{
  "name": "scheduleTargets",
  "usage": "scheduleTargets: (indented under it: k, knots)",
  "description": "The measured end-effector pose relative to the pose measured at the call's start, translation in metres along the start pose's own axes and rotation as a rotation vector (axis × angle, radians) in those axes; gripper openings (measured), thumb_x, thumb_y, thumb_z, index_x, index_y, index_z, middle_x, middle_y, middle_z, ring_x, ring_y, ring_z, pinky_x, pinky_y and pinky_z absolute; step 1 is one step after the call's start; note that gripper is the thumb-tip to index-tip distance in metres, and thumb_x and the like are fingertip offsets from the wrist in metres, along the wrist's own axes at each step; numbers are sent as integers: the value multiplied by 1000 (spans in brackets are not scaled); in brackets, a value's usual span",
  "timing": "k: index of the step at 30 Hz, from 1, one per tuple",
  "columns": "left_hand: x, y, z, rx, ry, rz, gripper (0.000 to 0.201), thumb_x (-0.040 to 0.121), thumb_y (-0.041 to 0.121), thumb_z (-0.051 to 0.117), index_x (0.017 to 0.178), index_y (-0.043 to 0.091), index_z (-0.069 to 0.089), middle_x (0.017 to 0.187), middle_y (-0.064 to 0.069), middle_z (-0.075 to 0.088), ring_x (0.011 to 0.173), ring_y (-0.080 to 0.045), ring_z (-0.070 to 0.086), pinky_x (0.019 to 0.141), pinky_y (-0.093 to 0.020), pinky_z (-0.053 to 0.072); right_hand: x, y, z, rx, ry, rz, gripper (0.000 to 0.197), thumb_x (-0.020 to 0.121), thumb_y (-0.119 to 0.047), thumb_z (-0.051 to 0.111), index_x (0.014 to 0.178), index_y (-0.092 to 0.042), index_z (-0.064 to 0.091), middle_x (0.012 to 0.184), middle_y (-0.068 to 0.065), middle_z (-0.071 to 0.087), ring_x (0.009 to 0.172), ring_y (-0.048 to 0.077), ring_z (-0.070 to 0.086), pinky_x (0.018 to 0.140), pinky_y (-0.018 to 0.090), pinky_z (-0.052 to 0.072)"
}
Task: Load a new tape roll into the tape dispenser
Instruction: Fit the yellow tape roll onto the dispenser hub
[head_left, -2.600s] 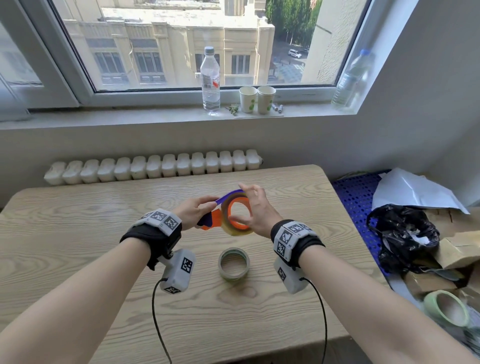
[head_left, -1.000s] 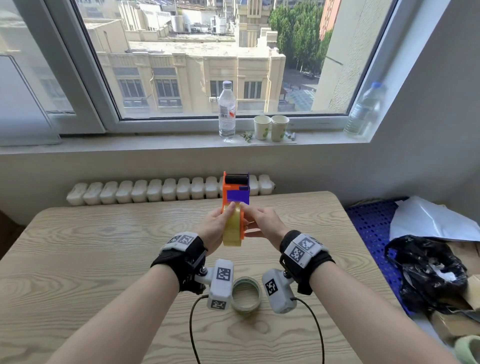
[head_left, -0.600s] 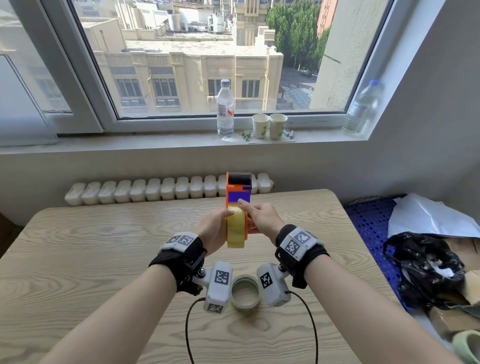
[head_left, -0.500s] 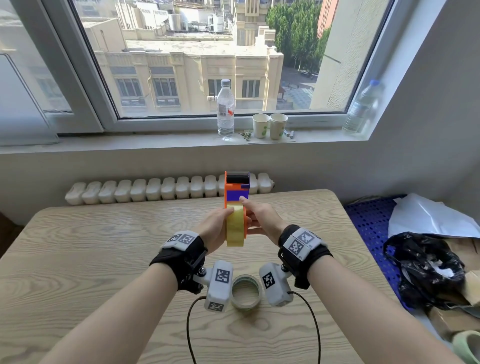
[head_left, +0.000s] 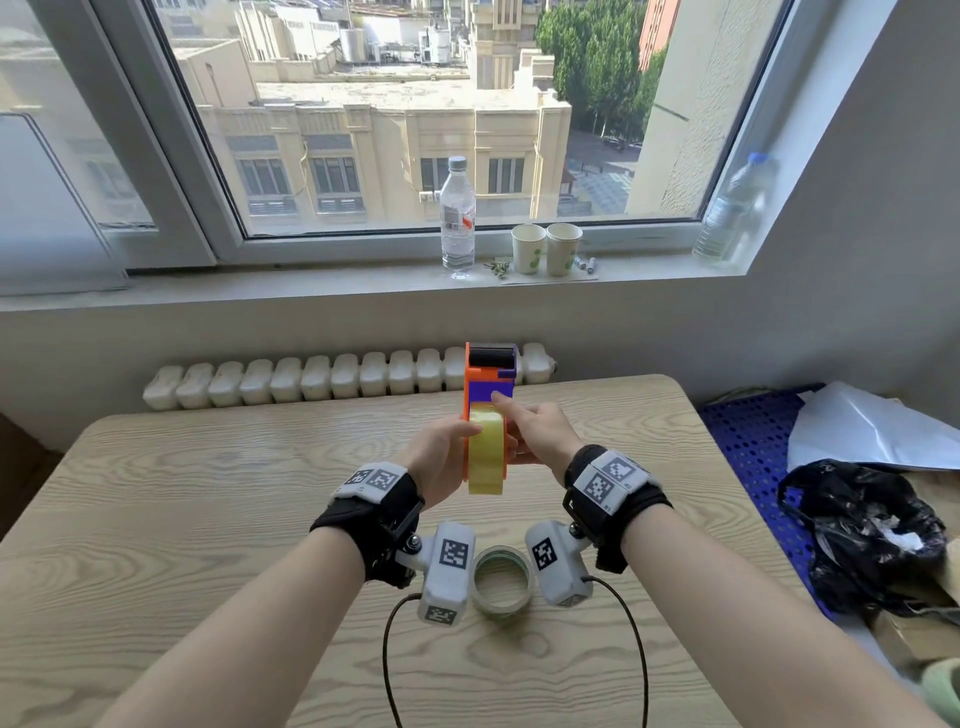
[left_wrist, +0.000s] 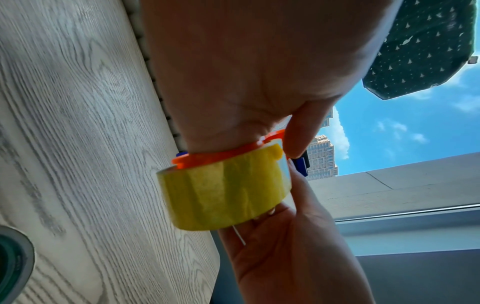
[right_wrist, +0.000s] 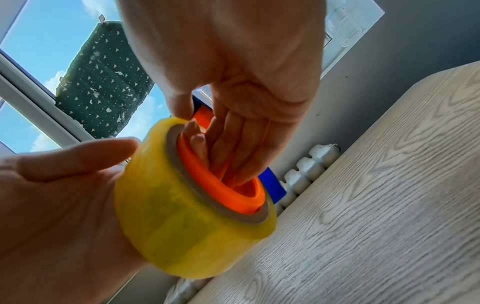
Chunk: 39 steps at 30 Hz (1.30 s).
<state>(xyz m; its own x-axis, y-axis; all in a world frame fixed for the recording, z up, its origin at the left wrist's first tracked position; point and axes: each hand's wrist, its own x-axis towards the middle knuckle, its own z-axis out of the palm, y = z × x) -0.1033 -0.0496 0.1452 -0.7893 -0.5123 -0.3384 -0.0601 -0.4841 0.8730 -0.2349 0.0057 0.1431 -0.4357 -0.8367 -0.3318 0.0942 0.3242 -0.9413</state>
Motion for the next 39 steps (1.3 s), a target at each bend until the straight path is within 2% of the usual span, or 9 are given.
scheduleTargets:
  k: [6, 9, 16, 22, 25, 28, 32, 36, 39]
  knots:
    - [4, 1, 0, 18, 50, 37, 39, 101, 22, 29, 127, 1, 47, 101, -15, 63, 89, -24, 61, 83, -38, 48, -7, 1, -6, 20, -242, -4, 30, 84, -24, 58, 103, -2, 62, 79, 7, 60, 79, 21, 59, 74, 30, 52]
    - [5, 2, -1, 37, 38, 46, 40, 100, 30, 28, 121, 5, 51, 105, -14, 62, 93, -25, 60, 84, -39, 48, -5, 2, -5, -3, -202, -22, 32, 86, -17, 58, 110, 5, 60, 87, 10, 61, 83, 22, 61, 77, 31, 55]
    - [4, 2, 1, 22, -51, -2, 36, 85, 23, 42, 113, 5, 57, 99, -15, 63, 88, -26, 60, 85, -42, 44, 1, -2, -2, -19, 39, 10, 42, 87, -40, 58, 59, -10, 54, 57, 6, 53, 52, 16, 56, 61, 30, 56]
    - [4, 5, 3, 61, 27, 25, 30, 98, 16, 33, 119, 5, 52, 93, -13, 65, 86, -23, 62, 84, -40, 47, -4, 0, -9, 30, -192, 28, 30, 87, -31, 56, 95, -4, 64, 74, 6, 61, 77, 21, 60, 78, 33, 53]
    - [6, 5, 2, 65, 49, 22, 39, 100, 24, 33, 127, 0, 47, 115, -21, 61, 100, -29, 60, 96, -48, 45, -5, 1, -11, 10, -266, 2, 29, 87, -18, 56, 110, 0, 61, 90, 9, 63, 89, 23, 60, 84, 34, 51]
    - [8, 6, 2, 77, 28, 7, 44, 100, 31, 30, 129, 2, 48, 120, -22, 59, 104, -30, 58, 95, -47, 45, -4, 2, -10, -13, -233, -17, 22, 86, -14, 58, 104, -1, 62, 89, 9, 63, 88, 24, 61, 85, 36, 51]
    - [7, 7, 1, 66, -6, -12, 38, 98, 30, 29, 107, 8, 60, 99, -14, 64, 92, -25, 58, 88, -42, 43, 2, 2, -8, -28, -107, -2, 31, 86, -30, 61, 92, 0, 65, 81, 11, 64, 82, 25, 65, 89, 43, 55]
    - [5, 6, 3, 46, -26, -24, 33, 95, 22, 30, 104, 10, 60, 99, -13, 65, 93, -26, 58, 97, -48, 38, 5, -3, -5, -46, 18, 5, 40, 86, -42, 59, 61, -10, 55, 59, 5, 56, 58, 19, 59, 70, 37, 58]
    - [7, 9, 4, 54, 10, -4, 34, 98, 18, 28, 109, 3, 56, 95, -13, 64, 88, -24, 60, 87, -41, 45, 3, -4, -6, 31, -70, 29, 40, 87, -43, 55, 64, -10, 57, 55, 2, 53, 55, 16, 55, 66, 31, 56]
